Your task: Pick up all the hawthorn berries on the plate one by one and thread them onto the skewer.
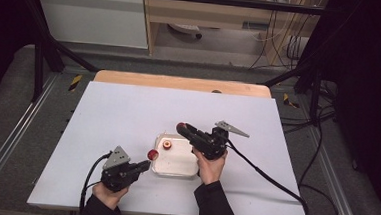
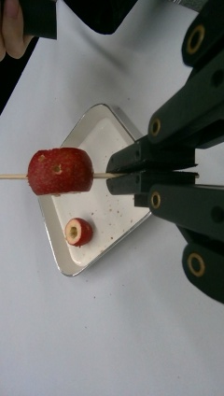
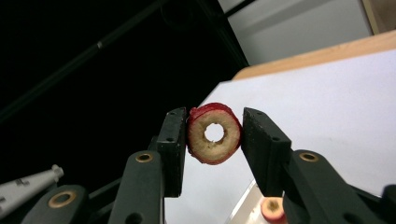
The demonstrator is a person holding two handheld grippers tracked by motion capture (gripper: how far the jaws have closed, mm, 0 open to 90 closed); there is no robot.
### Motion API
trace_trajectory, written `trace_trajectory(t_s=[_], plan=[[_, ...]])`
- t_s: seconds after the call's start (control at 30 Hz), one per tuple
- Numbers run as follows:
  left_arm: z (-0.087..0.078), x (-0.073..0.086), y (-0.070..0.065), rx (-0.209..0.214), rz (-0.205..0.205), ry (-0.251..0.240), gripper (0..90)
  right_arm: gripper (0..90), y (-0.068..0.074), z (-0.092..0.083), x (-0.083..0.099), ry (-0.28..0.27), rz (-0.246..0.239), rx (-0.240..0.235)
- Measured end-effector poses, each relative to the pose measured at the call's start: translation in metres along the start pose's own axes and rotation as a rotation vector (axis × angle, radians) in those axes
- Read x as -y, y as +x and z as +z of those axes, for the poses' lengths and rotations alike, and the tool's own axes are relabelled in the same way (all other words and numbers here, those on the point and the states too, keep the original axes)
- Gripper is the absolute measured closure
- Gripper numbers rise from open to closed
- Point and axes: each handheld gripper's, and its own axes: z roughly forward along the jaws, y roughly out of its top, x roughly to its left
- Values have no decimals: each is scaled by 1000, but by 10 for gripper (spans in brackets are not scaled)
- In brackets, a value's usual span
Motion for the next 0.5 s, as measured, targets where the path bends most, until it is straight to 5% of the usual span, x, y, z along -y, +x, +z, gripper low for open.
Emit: trace_trajectory(t_s=[0.5], plan=[[4,-5,-15,2,-30,-8,881,616,4,0,0,-181,39,-43]])
